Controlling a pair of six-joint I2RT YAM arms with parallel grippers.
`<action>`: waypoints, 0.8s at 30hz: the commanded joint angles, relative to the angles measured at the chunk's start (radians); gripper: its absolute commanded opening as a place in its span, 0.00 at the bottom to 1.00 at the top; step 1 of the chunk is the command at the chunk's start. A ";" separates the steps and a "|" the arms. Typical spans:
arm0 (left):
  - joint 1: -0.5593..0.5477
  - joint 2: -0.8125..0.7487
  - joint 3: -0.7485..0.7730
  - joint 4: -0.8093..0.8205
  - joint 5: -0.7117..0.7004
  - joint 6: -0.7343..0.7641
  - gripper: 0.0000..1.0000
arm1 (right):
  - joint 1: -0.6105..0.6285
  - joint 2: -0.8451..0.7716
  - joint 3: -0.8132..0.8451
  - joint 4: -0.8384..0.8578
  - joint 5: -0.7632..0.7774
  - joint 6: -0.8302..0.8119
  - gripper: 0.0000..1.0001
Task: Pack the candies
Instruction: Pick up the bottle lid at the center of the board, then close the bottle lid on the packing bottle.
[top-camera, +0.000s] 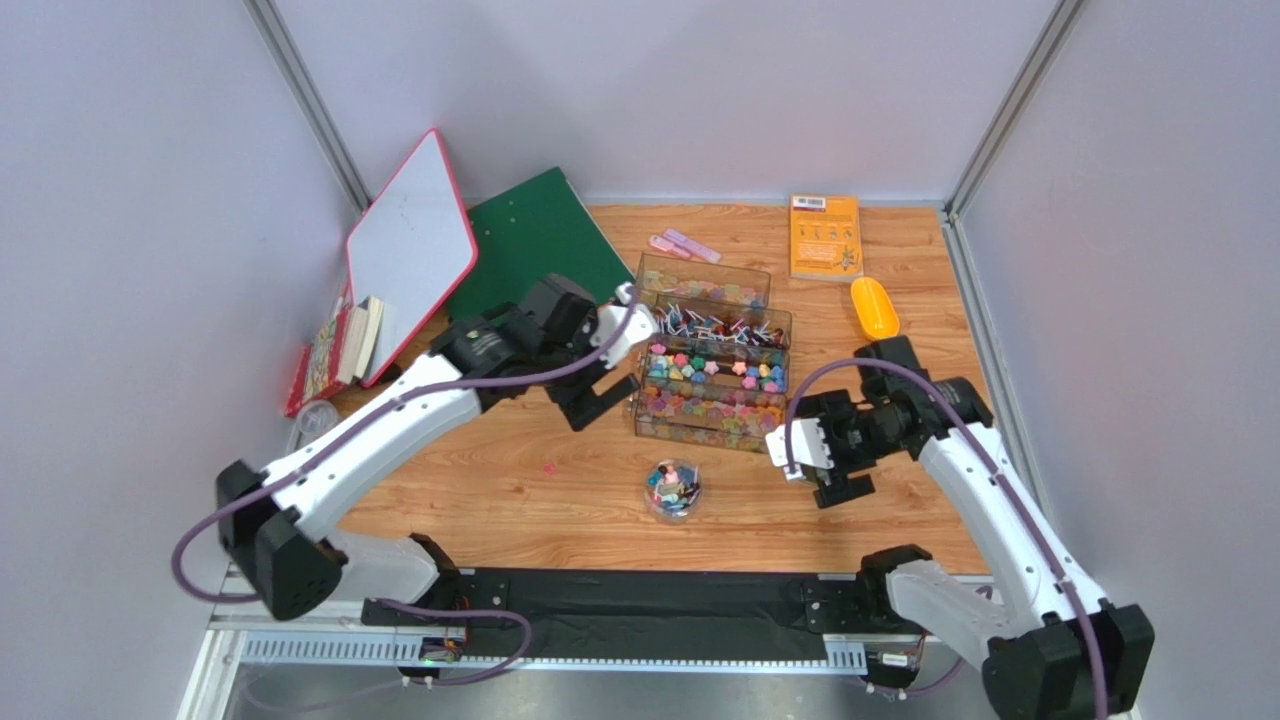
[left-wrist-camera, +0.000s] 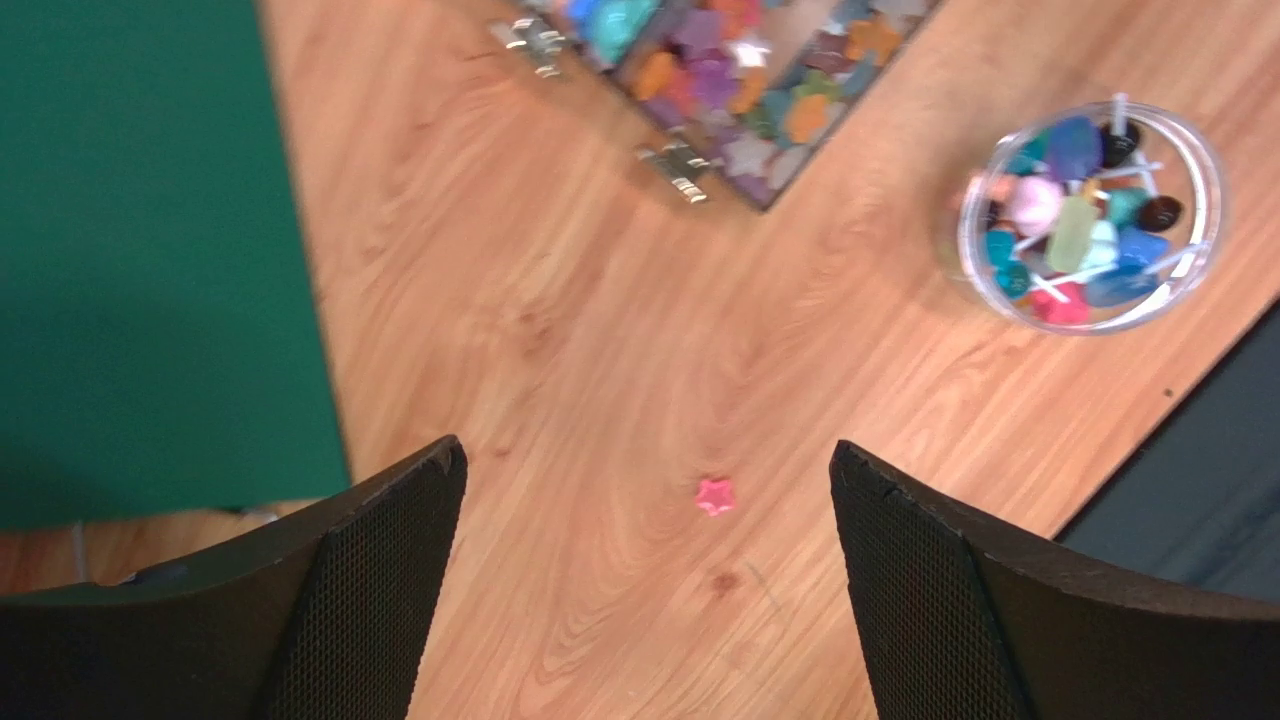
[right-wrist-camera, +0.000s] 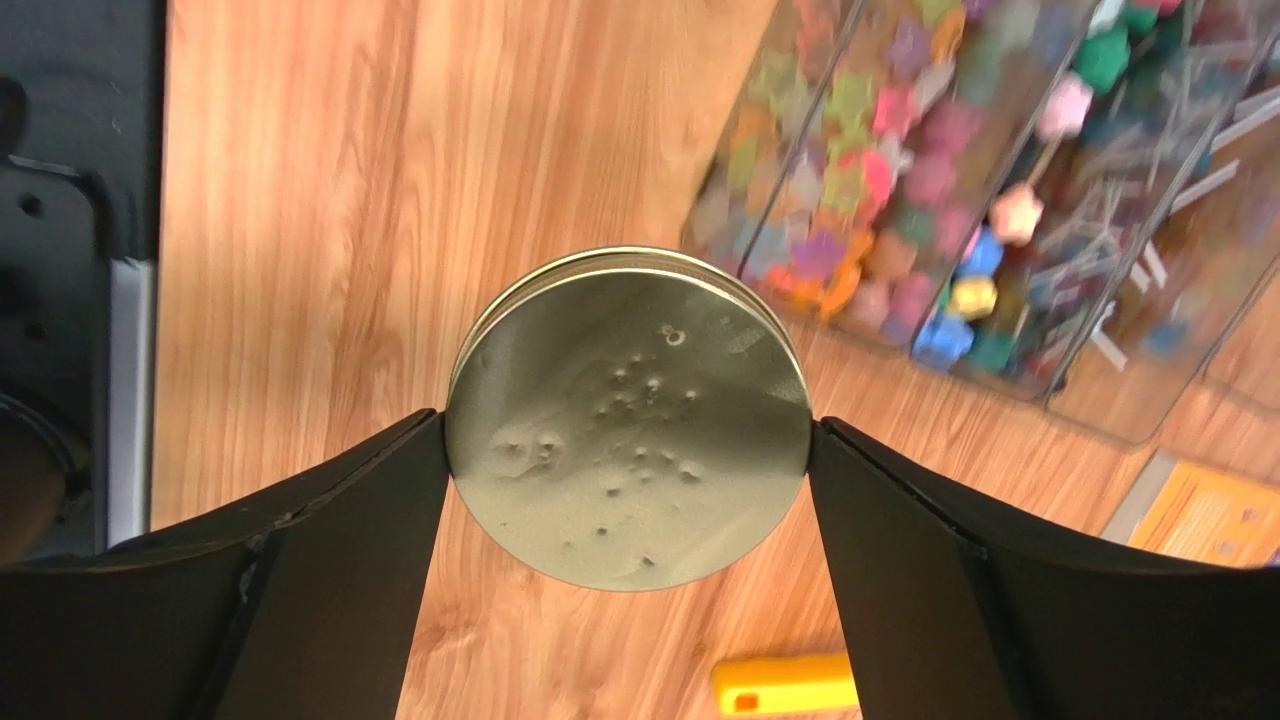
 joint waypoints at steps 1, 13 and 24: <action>0.055 -0.183 -0.080 0.057 -0.071 -0.024 0.96 | 0.233 0.083 0.096 0.102 0.016 0.267 0.88; 0.169 -0.450 -0.197 0.025 -0.033 -0.002 0.96 | 0.672 0.412 0.279 0.275 0.093 0.498 0.86; 0.187 -0.599 -0.261 -0.013 -0.037 0.015 0.96 | 0.784 0.573 0.363 0.302 0.136 0.507 0.86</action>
